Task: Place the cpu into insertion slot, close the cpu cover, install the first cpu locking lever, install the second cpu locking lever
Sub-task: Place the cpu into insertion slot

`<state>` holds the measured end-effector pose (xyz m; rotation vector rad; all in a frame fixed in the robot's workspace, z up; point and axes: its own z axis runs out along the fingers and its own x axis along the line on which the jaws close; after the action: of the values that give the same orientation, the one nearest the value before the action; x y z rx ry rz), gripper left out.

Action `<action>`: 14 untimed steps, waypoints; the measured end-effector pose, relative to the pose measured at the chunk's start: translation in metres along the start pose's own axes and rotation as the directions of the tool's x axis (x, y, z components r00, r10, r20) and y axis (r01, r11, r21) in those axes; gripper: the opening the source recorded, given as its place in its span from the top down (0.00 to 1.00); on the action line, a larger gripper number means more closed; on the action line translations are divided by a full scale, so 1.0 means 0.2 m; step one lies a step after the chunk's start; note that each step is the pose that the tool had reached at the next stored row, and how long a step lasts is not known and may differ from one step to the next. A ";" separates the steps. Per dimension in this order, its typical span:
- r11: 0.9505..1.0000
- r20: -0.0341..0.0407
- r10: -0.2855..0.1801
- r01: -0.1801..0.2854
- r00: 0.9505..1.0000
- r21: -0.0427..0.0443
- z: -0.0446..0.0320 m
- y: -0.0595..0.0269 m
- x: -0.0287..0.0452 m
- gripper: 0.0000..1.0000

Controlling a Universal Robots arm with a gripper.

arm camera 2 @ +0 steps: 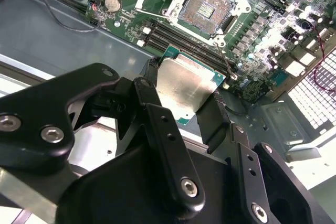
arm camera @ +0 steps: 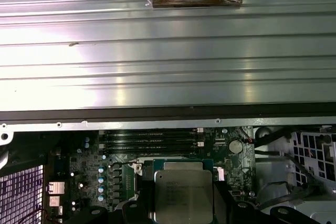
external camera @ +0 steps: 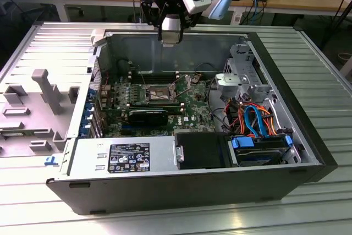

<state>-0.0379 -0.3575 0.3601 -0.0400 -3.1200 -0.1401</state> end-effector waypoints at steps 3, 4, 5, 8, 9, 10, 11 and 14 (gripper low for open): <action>1.000 0.000 0.000 0.000 1.000 0.000 0.015 -0.007 0.000 0.46; 1.000 0.000 0.000 0.000 1.000 0.000 0.016 -0.008 0.000 0.46; 1.000 0.000 0.000 0.000 1.000 0.000 0.016 -0.009 -0.001 0.46; 1.000 0.000 0.000 0.000 1.000 0.000 0.017 -0.012 0.000 0.46; 1.000 0.000 0.000 0.000 1.000 0.000 0.017 -0.013 0.000 0.46; 1.000 0.000 0.000 0.000 1.000 0.000 0.017 -0.014 0.000 0.46; 1.000 0.000 0.000 0.000 1.000 0.000 0.017 -0.015 0.000 0.46; 1.000 0.000 0.000 0.000 1.000 0.000 0.019 -0.020 0.000 0.46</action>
<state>-0.0380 -0.3610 0.3561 -0.0400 -3.1200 -0.1401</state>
